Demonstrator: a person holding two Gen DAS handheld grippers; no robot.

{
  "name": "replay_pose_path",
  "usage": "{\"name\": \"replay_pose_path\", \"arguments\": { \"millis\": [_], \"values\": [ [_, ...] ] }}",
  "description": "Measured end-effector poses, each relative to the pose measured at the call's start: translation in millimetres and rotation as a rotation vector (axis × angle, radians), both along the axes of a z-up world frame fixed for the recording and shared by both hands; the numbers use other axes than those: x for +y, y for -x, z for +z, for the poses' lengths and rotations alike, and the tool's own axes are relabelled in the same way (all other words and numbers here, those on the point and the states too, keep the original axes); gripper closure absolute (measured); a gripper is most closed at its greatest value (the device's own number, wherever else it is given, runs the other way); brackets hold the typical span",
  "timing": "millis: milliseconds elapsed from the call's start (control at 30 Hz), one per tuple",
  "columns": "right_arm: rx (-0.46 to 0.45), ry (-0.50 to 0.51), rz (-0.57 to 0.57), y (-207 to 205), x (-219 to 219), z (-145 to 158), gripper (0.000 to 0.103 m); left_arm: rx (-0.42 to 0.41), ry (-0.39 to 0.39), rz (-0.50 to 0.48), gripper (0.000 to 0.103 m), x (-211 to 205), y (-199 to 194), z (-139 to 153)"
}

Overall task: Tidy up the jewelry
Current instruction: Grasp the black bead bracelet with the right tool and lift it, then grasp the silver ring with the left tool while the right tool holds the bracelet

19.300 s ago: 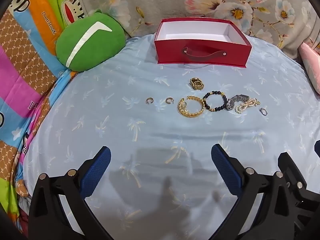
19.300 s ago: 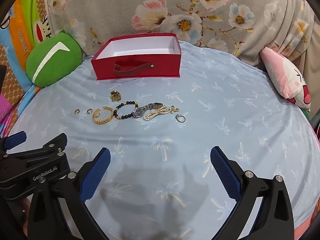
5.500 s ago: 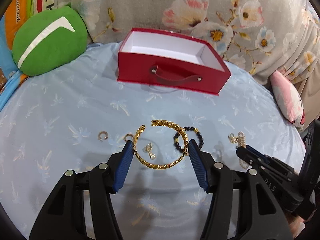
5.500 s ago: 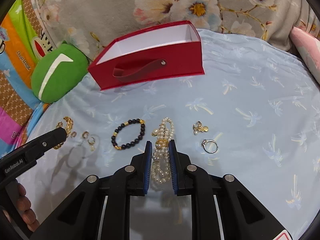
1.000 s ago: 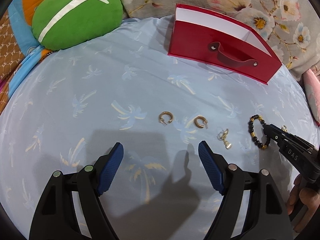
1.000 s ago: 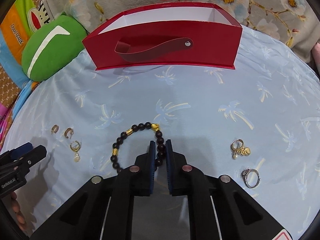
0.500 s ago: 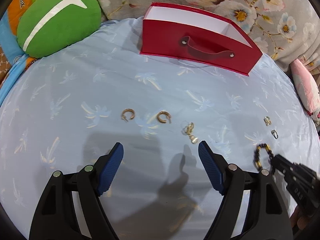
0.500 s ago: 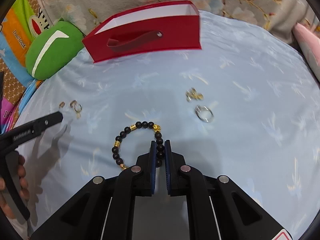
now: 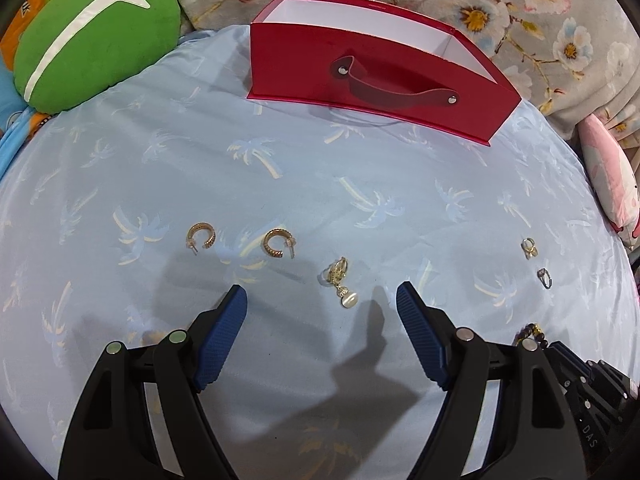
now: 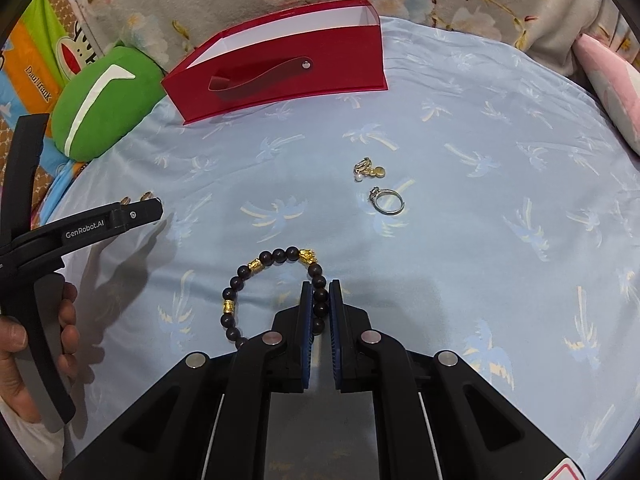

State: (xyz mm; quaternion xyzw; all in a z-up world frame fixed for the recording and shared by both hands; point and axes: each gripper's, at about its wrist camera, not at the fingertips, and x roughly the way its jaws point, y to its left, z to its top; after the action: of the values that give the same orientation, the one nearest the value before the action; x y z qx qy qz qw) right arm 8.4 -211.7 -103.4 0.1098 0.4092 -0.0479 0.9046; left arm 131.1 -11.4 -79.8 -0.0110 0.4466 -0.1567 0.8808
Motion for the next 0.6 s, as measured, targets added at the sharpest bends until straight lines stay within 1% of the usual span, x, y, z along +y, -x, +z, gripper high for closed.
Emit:
{"name": "replay_pose_path", "arguments": {
  "millis": [133,233,467,600],
  "values": [
    [-0.001,-0.002,-0.022,7,-6,1,0.096,-0.014,0.007,-0.02,0.029,-8,3,7],
    [0.003,-0.003,-0.038,16,-12,1,0.096,-0.032,0.01,-0.073,0.029,-27,9,16],
    [0.035,-0.003,-0.091,49,-28,1,0.096,-0.04,0.021,-0.23,0.029,-107,28,24],
    [0.049,-0.008,-0.131,67,-43,-2,0.096,-0.016,0.021,-0.302,0.029,-157,39,17]
  ]
}}
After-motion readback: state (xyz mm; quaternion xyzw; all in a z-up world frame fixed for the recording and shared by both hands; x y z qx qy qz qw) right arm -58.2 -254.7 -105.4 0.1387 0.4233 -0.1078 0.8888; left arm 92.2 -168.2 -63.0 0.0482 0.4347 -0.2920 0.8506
